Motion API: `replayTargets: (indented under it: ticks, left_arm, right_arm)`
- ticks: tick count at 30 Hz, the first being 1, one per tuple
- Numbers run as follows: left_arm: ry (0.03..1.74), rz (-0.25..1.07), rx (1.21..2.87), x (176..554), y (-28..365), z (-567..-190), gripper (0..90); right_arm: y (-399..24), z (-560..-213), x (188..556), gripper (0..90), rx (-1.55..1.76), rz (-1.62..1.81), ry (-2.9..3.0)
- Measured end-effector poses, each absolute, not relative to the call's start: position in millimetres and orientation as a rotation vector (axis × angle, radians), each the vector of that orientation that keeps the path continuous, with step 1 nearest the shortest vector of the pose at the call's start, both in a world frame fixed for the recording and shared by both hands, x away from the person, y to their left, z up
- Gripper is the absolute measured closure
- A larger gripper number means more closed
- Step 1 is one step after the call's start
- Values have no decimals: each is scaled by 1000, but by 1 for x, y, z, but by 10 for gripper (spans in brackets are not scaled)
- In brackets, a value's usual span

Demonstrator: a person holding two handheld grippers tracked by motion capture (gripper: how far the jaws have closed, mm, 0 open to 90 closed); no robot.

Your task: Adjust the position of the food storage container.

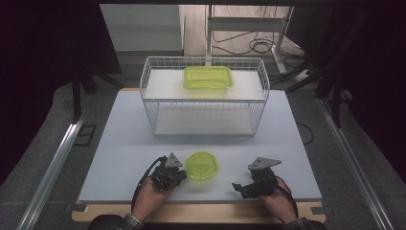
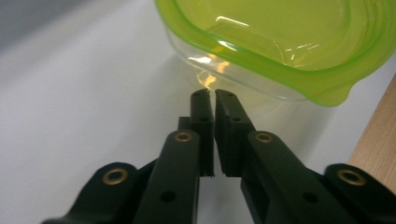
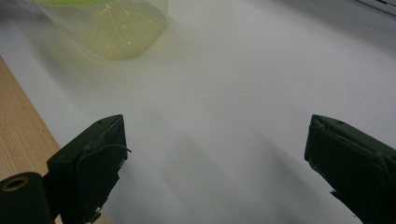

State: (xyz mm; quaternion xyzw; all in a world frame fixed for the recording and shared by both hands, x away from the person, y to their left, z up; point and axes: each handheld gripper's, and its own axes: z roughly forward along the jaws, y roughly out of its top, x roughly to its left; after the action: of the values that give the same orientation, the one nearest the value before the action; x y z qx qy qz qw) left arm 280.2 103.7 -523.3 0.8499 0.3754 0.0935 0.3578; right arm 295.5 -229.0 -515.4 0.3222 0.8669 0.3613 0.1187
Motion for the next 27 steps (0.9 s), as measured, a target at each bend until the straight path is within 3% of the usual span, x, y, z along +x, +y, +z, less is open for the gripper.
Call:
replayTargets:
  ticks: [3, 4, 12, 16, 27]
  left_arm:
    - [984, 251, 2174, 278, 110, -522, 797]
    - [994, 270, 2159, 275, 115, -520, 708]
    - [993, 314, 2080, 264, 134, -516, 271]
    - [993, 365, 2104, 255, 137, -519, 101]
    - [961, 411, 2104, 242, 144, -522, 25]
  right_arm:
    - [-229, -515, 295, 59, 941, 1058, 2534]
    - [-230, -515, 295, 59, 939, 1059, 2533]
    - [-230, -514, 295, 59, 941, 1073, 2529]
    - [-231, -514, 295, 58, 940, 1075, 2533]
    - [-231, -515, 296, 31, 924, 1102, 2538]
